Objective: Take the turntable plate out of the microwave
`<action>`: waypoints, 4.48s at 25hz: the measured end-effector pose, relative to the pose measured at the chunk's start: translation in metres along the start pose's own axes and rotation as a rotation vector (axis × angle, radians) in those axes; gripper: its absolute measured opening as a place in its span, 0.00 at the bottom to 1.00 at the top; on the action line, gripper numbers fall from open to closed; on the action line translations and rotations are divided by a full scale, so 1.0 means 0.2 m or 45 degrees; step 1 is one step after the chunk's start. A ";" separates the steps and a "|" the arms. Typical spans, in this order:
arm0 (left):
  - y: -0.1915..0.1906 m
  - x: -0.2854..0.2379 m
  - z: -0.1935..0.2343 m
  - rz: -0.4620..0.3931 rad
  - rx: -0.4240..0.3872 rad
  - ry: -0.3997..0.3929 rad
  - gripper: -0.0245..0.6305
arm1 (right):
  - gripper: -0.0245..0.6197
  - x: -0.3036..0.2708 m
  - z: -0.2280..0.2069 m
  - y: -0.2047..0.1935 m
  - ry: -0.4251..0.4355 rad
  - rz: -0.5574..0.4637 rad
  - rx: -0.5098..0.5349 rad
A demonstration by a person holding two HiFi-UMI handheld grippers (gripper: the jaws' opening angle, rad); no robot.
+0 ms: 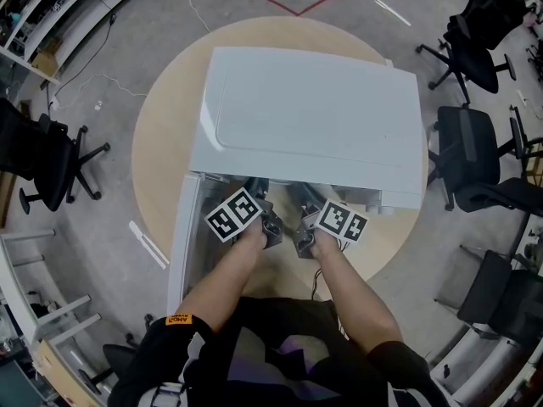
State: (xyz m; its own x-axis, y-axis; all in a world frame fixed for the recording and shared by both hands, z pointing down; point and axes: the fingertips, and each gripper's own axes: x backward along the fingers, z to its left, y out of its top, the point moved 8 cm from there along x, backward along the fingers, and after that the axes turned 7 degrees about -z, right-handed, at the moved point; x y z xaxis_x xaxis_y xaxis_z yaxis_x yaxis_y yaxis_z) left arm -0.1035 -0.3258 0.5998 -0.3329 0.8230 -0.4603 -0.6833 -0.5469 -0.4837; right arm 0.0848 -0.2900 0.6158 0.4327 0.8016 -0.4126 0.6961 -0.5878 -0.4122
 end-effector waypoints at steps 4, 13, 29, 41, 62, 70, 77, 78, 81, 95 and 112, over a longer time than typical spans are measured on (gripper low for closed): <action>-0.01 0.01 0.02 0.010 0.102 -0.009 0.27 | 0.16 -0.01 0.00 0.00 0.011 -0.001 -0.009; -0.01 0.02 -0.01 -0.022 0.130 -0.014 0.26 | 0.16 -0.03 0.01 -0.01 0.034 0.018 -0.029; -0.03 0.02 -0.03 0.039 0.127 -0.096 0.26 | 0.15 -0.04 0.02 0.01 0.070 -0.044 -0.170; -0.03 -0.05 -0.02 0.071 0.201 -0.114 0.27 | 0.15 -0.03 0.09 0.01 0.116 -0.059 -0.153; -0.05 -0.02 -0.04 0.092 0.269 -0.113 0.19 | 0.15 -0.04 0.02 0.01 0.087 -0.103 -0.280; -0.06 -0.02 -0.05 0.102 0.268 -0.122 0.19 | 0.15 -0.09 0.02 0.03 0.094 -0.116 -0.327; -0.07 0.01 -0.04 0.116 0.292 -0.125 0.19 | 0.15 -0.09 0.00 0.02 0.115 -0.150 -0.392; -0.07 0.01 -0.04 0.113 0.291 -0.128 0.19 | 0.15 -0.09 0.00 0.02 0.127 -0.150 -0.408; -0.08 0.02 -0.03 0.111 0.289 -0.134 0.19 | 0.15 -0.09 -0.01 0.00 0.155 -0.155 -0.462; -0.09 -0.03 0.00 0.129 0.328 -0.141 0.21 | 0.11 -0.06 -0.01 0.00 0.179 -0.183 -0.462; -0.07 0.07 -0.06 0.053 0.205 -0.226 0.21 | 0.11 0.01 0.07 0.01 0.223 -0.221 -0.350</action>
State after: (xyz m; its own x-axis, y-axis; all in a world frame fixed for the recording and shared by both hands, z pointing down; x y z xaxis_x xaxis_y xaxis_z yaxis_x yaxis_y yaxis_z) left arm -0.0913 -0.3092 0.5915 -0.4619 0.8223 -0.3325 -0.7570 -0.5608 -0.3354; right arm 0.0798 -0.2908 0.6018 0.3698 0.9071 -0.2009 0.8852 -0.4097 -0.2206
